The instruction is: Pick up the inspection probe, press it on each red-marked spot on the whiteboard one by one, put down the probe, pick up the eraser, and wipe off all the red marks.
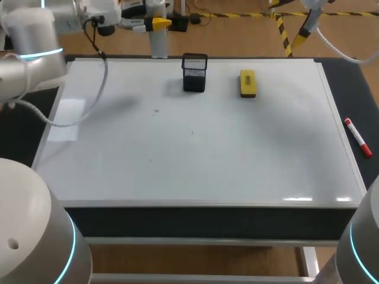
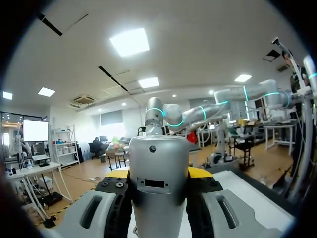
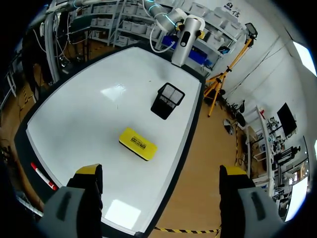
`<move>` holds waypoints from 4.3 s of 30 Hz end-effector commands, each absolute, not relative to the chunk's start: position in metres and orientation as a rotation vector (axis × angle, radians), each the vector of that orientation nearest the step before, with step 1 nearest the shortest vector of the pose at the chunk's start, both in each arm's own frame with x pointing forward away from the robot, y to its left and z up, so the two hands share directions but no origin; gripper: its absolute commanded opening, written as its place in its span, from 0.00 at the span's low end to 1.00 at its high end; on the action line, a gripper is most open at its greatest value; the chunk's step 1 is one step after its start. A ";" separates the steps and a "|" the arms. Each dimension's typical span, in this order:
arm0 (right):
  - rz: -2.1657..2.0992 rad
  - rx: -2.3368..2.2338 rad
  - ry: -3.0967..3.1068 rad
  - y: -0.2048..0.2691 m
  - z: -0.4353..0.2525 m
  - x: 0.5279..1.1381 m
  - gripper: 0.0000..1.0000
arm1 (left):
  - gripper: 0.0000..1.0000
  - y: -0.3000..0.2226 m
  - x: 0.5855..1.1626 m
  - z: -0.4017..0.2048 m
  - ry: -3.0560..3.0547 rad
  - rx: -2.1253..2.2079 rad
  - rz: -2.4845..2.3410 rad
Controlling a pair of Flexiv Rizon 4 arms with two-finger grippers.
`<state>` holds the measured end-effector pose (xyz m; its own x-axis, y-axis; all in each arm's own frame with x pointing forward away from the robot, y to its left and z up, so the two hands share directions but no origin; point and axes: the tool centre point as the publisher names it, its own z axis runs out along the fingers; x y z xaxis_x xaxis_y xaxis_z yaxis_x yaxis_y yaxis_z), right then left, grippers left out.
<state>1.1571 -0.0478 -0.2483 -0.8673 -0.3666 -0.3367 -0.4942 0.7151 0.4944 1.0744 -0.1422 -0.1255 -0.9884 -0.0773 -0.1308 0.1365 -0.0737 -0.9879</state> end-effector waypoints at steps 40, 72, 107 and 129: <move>0.866 -0.692 2.711 -0.048 -0.247 1.157 1.00 | 0.00 -0.224 1.133 -0.175 2.074 0.122 -2.339; 0.866 -0.692 2.711 -0.048 -0.247 1.157 1.00 | 0.00 -0.240 1.142 -0.226 2.113 0.067 -2.359; 0.866 -0.692 2.711 -0.048 -0.247 1.157 1.00 | 1.00 -0.237 1.152 -0.278 2.141 -0.011 -2.397; 0.866 -0.692 2.711 -0.048 -0.247 1.157 1.00 | 1.00 -0.143 1.116 -0.249 2.259 -0.389 -1.875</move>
